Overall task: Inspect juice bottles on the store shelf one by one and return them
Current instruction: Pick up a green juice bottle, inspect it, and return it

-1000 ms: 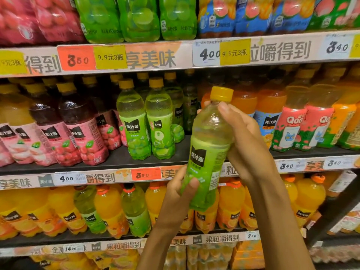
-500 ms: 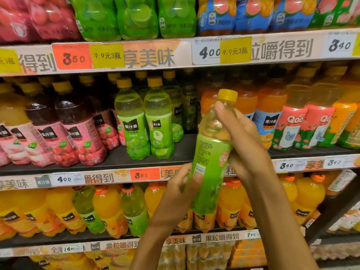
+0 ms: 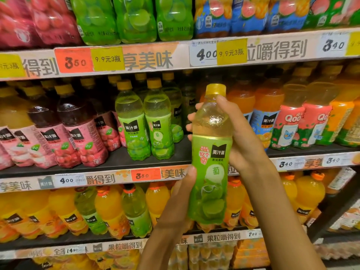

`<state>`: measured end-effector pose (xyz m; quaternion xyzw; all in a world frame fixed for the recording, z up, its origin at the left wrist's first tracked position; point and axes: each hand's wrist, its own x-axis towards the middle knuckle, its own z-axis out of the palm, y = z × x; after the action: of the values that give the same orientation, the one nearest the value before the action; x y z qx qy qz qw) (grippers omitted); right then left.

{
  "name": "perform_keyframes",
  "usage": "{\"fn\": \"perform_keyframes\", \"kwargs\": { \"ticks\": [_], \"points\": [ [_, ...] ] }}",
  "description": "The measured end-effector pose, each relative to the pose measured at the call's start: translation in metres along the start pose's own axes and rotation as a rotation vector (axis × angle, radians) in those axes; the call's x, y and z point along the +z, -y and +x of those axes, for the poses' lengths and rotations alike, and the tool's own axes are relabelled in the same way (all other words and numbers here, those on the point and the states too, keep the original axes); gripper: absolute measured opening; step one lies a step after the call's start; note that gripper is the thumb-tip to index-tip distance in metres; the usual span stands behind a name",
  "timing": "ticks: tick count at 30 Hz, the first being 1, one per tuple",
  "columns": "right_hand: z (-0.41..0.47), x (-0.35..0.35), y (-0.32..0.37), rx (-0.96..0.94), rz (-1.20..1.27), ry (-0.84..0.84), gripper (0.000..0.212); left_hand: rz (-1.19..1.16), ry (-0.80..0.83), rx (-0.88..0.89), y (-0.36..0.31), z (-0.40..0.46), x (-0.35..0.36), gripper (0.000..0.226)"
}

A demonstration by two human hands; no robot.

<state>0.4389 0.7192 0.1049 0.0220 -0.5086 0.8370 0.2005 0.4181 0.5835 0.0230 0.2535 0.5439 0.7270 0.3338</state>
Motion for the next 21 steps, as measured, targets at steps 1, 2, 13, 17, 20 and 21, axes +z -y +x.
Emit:
{"fn": "perform_keyframes", "kwargs": {
  "ticks": [1, 2, 13, 17, 20, 21],
  "points": [
    [0.0, 0.0, 0.001, -0.036, -0.034, -0.02, 0.032, 0.044, -0.042, 0.008, 0.002, 0.001, -0.002, 0.059],
    [-0.001, 0.001, 0.002, -0.071, -0.071, -0.04, 0.029, 0.076, -0.07, 0.026, 0.001, 0.0, -0.002, 0.054],
    [0.007, 0.003, -0.003, 0.01, -0.009, 0.01, 0.028, 0.001, 0.011, -0.002, -0.012, -0.015, -0.003, 0.053],
    [0.014, 0.004, -0.012, 0.118, 0.125, 0.005, 0.039, -0.123, 0.132, -0.03, -0.016, -0.019, -0.004, 0.064],
    [0.017, 0.001, -0.017, 0.194, 0.129, -0.01, 0.044, -0.176, 0.259, -0.041, -0.027, -0.029, -0.008, 0.062],
    [0.018, -0.001, -0.019, 0.233, 0.132, -0.015, 0.045, -0.16, 0.351, 0.005, -0.03, -0.033, -0.012, 0.063]
  ]
}}
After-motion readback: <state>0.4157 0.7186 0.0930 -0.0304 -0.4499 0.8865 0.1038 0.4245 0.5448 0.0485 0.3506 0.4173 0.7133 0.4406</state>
